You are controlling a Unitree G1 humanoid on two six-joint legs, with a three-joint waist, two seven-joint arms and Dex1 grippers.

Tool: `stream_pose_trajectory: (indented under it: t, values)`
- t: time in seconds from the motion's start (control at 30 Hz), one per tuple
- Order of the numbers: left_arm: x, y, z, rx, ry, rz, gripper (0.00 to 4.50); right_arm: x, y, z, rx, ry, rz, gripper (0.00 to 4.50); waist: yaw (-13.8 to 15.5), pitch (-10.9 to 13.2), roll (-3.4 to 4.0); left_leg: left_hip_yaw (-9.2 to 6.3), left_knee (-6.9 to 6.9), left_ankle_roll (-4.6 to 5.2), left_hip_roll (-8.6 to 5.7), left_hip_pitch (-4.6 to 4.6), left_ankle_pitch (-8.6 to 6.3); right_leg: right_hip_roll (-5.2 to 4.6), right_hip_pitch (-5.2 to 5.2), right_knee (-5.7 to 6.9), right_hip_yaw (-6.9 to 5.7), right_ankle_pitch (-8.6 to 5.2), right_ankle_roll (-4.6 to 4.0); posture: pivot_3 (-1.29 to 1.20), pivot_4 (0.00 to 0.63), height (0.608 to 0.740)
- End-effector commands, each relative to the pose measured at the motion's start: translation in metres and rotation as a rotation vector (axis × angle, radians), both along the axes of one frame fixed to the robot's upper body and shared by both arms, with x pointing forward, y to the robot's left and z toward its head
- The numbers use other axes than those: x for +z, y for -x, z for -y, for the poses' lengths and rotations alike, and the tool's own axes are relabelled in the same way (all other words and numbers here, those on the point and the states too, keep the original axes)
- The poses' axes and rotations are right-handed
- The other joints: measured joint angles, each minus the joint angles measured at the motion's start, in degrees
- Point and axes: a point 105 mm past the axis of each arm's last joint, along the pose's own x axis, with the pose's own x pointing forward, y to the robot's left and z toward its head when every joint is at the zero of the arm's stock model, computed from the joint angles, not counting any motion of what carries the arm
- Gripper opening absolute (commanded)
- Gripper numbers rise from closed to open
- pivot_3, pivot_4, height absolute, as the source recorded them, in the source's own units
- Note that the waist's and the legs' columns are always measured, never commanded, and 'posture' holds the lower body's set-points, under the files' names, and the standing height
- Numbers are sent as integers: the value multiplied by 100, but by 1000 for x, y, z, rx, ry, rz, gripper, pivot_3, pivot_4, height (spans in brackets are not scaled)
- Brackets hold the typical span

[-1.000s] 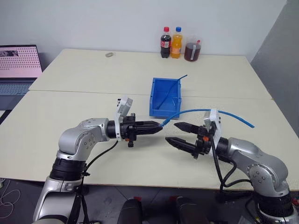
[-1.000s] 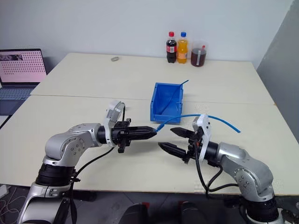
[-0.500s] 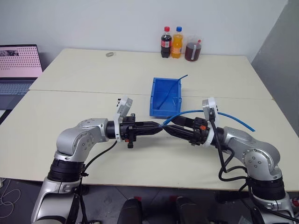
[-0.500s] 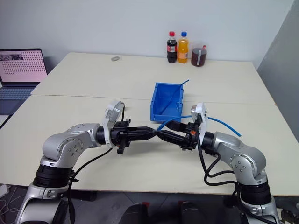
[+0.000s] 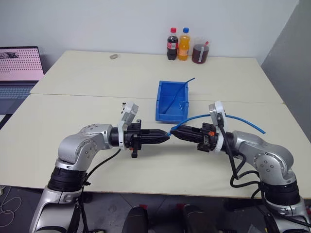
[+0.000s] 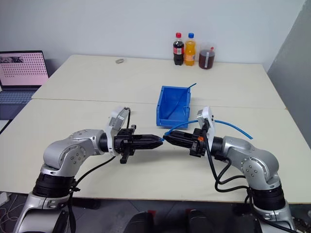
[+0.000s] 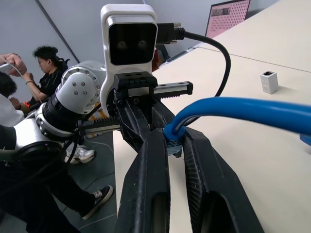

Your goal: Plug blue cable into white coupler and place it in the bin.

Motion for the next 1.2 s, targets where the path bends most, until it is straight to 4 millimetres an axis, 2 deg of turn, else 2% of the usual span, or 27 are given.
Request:
stream_pose_trajectory:
  t: [0.03,0.13,0.2,0.5,0.8,0.93,1.2]
  values:
    - [5,-10,-1,66,-16,135,218,5,19,-11,138,-5,6,129,2,0,0,0,0,0,0,0,0,0,0,0,0,0,0,0,150,740]
    - [-1,-12,-2,75,-48,176,218,4,19,-12,142,5,12,127,-3,0,0,1,0,0,0,0,0,0,0,-1,2,0,0,0,150,740]
    - [-5,-13,-4,95,-69,191,921,3,16,-13,131,26,37,126,-5,0,0,1,-1,0,0,0,0,0,-1,-1,2,0,0,0,150,740]
    - [-14,-12,-24,259,-98,229,2743,-5,3,-9,61,79,117,110,0,0,0,3,-2,0,1,-3,0,-1,-4,-3,2,0,0,0,150,740]
    - [-23,-17,-68,681,-156,302,4498,-11,-15,8,-62,108,154,108,-1,1,-1,3,-3,0,5,-2,0,-3,-5,-3,3,0,0,0,150,740]
    - [-27,-36,-100,974,-223,363,4500,-12,-17,12,-95,114,159,108,10,1,-2,6,-2,0,2,-2,0,-8,-3,-4,3,0,1,0,150,740]
    - [-36,-78,-126,1242,-296,296,4500,-12,-19,12,-120,117,170,108,17,1,-2,6,-2,0,-1,-2,0,-7,-2,-4,3,2,3,0,150,740]
